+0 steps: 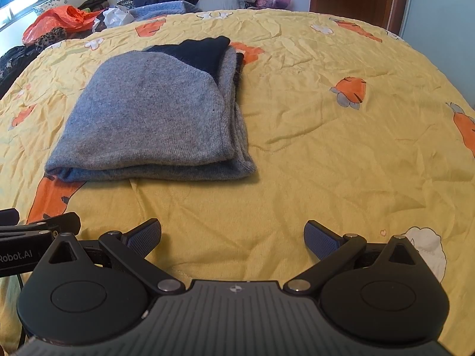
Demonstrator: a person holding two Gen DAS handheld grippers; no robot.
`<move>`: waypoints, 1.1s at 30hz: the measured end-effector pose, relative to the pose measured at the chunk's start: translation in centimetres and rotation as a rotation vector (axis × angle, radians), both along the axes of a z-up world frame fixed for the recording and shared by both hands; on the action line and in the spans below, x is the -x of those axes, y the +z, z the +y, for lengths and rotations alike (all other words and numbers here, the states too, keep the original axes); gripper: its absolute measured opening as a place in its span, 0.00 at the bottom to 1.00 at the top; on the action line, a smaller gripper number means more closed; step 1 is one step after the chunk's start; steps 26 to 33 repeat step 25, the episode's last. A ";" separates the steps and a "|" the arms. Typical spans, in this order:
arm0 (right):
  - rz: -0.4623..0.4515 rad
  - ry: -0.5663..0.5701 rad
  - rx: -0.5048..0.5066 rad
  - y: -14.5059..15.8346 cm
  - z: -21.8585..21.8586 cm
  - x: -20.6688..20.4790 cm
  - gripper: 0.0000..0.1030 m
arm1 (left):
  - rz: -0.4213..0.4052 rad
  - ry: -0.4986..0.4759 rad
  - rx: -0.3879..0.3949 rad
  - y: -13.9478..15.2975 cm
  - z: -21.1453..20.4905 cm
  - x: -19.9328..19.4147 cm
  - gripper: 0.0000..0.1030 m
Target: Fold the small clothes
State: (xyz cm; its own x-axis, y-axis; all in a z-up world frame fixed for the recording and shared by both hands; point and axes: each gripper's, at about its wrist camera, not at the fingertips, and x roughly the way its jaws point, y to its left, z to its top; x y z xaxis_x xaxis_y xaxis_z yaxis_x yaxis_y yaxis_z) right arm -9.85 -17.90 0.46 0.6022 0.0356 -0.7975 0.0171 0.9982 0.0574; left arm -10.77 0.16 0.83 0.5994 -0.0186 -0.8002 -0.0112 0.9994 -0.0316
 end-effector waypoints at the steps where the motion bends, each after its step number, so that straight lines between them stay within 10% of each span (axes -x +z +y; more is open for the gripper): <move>1: 0.001 0.000 -0.001 0.0 0.0 0.0 0.99 | -0.001 0.000 0.000 0.0 0.0 0.0 1.00; 33: -0.017 0.035 -0.026 -0.1 0.0 -0.3 0.99 | -0.050 -0.072 0.060 1.2 -0.1 -0.2 1.00</move>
